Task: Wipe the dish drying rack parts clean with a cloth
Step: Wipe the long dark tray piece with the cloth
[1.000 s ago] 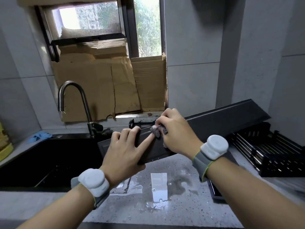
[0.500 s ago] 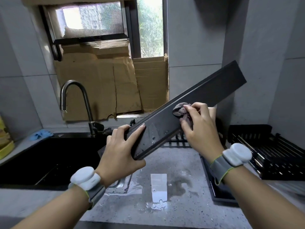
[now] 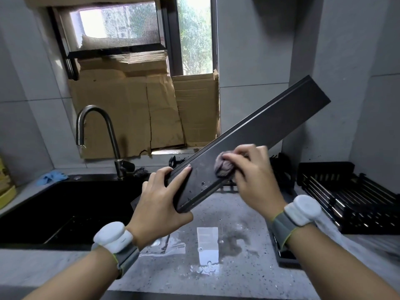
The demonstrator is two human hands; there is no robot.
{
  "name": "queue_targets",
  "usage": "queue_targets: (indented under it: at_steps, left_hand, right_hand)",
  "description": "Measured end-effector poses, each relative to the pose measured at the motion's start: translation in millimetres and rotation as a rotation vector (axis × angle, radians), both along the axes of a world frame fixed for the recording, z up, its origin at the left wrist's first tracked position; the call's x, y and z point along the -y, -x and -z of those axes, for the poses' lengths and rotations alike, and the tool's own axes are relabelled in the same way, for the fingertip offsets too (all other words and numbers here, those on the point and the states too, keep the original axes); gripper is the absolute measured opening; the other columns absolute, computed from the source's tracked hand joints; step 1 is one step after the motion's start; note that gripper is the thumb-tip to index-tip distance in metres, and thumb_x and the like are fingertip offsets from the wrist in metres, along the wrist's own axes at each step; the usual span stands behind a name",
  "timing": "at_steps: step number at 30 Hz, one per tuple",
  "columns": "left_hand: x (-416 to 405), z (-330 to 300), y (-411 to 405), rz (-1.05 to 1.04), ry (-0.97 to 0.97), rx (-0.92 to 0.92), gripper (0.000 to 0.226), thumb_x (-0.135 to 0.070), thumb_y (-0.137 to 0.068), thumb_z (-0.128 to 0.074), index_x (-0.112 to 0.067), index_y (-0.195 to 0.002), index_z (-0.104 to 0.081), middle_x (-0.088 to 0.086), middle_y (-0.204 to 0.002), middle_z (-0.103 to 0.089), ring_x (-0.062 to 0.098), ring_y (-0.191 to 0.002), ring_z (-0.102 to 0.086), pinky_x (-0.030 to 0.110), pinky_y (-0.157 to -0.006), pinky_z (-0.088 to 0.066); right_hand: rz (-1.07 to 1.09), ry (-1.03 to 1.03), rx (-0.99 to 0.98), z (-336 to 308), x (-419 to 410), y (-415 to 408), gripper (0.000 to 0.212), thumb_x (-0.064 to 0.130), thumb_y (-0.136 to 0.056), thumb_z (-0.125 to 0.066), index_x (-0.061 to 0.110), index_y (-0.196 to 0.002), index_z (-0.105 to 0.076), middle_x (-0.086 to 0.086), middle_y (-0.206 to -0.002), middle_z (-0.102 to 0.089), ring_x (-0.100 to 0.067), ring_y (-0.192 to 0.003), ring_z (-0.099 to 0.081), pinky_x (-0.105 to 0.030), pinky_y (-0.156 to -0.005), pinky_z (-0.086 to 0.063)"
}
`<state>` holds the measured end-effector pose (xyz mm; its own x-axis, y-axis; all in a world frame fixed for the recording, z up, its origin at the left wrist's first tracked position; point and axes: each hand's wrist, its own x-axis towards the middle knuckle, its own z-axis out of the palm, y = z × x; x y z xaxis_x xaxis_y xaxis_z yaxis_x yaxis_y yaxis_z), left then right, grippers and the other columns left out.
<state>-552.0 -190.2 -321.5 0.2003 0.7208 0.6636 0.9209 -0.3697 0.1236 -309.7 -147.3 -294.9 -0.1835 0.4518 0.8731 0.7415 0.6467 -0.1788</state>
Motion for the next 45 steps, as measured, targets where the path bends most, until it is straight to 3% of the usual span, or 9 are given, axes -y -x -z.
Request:
queue_targets:
  at_steps: [3,10,17,29,36,42,45]
  left_hand:
    - [0.0,-0.9,-4.3,0.019,0.001,0.030,0.100,-0.052,-0.056,-0.061,-0.035,-0.152,-0.037,0.009,-0.133,-0.039,0.030,-0.122,-0.040,0.047,-0.098,-0.041]
    - [-5.2,13.4,-7.3,-0.019,0.014,-0.048,0.103,-0.051,-0.053,-0.062,-0.034,-0.152,-0.038,0.011,-0.128,-0.045,0.033,-0.111,-0.049,0.046,-0.084,-0.044]
    - [-5.3,13.1,18.9,-0.096,0.061,-0.007,0.104,-0.054,-0.057,-0.068,-0.039,-0.153,-0.033,0.008,-0.130,-0.044,0.030,-0.118,-0.045,0.047,-0.093,-0.042]
    - [-2.4,-0.5,0.7,-0.053,0.043,0.059,0.100,-0.056,-0.058,-0.059,-0.040,-0.153,-0.031,0.007,-0.133,-0.040,0.028,-0.126,-0.039,0.047,-0.101,-0.039]
    - [-4.8,5.9,-10.6,-0.073,0.064,0.050,0.102,-0.057,-0.056,-0.055,-0.039,-0.154,-0.032,0.008,-0.132,-0.042,0.029,-0.124,-0.040,0.046,-0.101,-0.039]
    - [-2.0,3.8,-0.5,-0.077,0.055,0.046,0.101,-0.058,-0.056,-0.057,-0.042,-0.153,-0.031,0.006,-0.133,-0.040,0.026,-0.124,-0.040,0.044,-0.102,-0.038]
    - [-3.6,1.5,-8.2,-0.096,0.066,0.040,0.102,-0.060,-0.056,-0.055,-0.041,-0.154,-0.030,0.007,-0.133,-0.039,0.027,-0.124,-0.039,0.045,-0.101,-0.038]
  right_hand:
    - [0.075,0.003,-0.125,-2.9,-0.3,4.3,0.045,-0.013,-0.080,-0.054,0.009,-0.116,-0.071,-0.005,-0.114,-0.055,-0.028,-0.101,-0.044,-0.030,-0.096,-0.039]
    - [-0.191,0.051,0.193,25.7,26.1,33.5,0.037,-0.004,-0.081,-0.052,0.009,-0.110,-0.070,-0.003,-0.113,-0.058,-0.025,-0.099,-0.046,-0.033,-0.088,-0.044]
    - [0.063,0.046,-0.084,2.9,3.9,-10.8,0.047,-0.014,-0.076,-0.056,0.013,-0.110,-0.072,-0.004,-0.108,-0.055,-0.026,-0.099,-0.044,-0.028,-0.095,-0.038]
    - [0.132,0.030,0.088,10.9,10.9,-7.5,0.035,-0.011,-0.075,-0.059,0.006,-0.104,-0.068,-0.006,-0.109,-0.053,-0.028,-0.096,-0.042,-0.035,-0.086,-0.043]
    - [-0.097,0.024,0.294,34.9,40.6,23.6,0.034,0.004,-0.079,-0.042,0.010,-0.104,-0.065,-0.005,-0.110,-0.053,-0.028,-0.093,-0.045,-0.033,-0.083,-0.044]
    - [0.083,0.067,0.094,15.1,13.1,-4.4,0.040,-0.011,-0.073,-0.057,0.013,-0.102,-0.070,-0.003,-0.104,-0.052,-0.026,-0.094,-0.041,-0.037,-0.083,-0.046]
    - [0.033,0.076,0.117,30.4,24.2,16.4,0.036,-0.008,-0.074,-0.052,0.009,-0.102,-0.068,-0.005,-0.107,-0.052,-0.027,-0.094,-0.043,-0.040,-0.083,-0.048]
